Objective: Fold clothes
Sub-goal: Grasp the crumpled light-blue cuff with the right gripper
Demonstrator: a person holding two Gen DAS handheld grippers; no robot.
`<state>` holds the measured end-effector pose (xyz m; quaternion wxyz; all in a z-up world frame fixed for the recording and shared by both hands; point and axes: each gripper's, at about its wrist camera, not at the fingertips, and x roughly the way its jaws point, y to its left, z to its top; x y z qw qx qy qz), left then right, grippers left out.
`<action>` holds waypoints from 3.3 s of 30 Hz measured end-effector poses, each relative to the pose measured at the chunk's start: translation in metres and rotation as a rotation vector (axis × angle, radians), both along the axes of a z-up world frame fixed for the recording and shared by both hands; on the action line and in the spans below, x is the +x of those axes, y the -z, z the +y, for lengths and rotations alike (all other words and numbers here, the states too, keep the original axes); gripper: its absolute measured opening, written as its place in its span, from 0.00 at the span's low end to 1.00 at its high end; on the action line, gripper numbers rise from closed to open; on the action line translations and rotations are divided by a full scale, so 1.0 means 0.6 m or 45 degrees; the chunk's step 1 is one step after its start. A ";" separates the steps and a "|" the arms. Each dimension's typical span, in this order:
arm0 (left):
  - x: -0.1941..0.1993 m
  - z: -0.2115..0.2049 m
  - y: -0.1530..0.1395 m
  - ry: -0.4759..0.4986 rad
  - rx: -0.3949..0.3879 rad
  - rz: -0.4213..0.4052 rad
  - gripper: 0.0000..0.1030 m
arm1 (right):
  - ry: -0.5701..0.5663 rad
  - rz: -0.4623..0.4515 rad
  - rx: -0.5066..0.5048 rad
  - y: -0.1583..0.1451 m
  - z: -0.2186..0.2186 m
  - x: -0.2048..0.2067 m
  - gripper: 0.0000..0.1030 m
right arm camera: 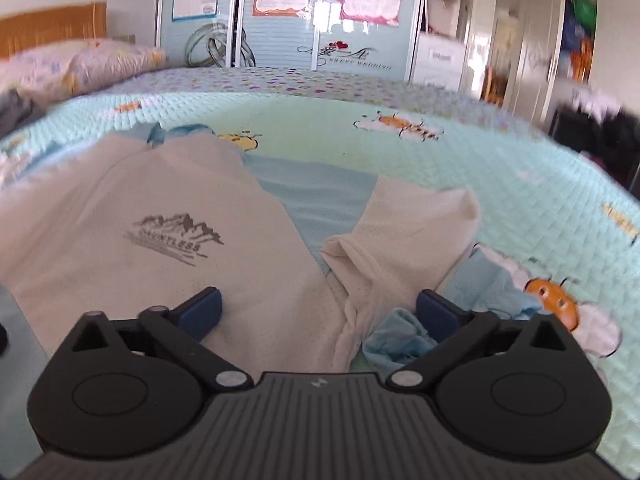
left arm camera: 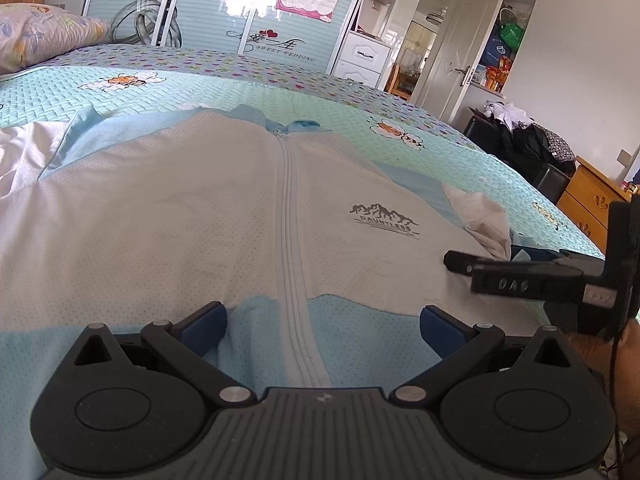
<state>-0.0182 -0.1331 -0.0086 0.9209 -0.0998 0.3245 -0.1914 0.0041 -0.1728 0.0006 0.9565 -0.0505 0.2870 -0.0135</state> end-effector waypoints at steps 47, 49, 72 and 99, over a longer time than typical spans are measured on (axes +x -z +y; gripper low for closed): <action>0.006 -0.005 -0.004 -0.039 0.032 0.027 0.99 | -0.014 0.022 0.226 0.021 -0.056 0.031 1.00; 0.006 -0.005 -0.004 -0.038 0.032 0.026 0.99 | -0.014 0.025 0.222 0.019 -0.055 0.031 1.00; 0.006 -0.001 -0.001 -0.027 0.019 0.020 0.99 | 0.108 -0.013 0.664 -0.013 -0.097 -0.050 0.97; 0.005 -0.004 0.001 -0.020 0.041 0.005 0.99 | 0.079 0.000 -0.131 -0.031 -0.080 -0.081 0.99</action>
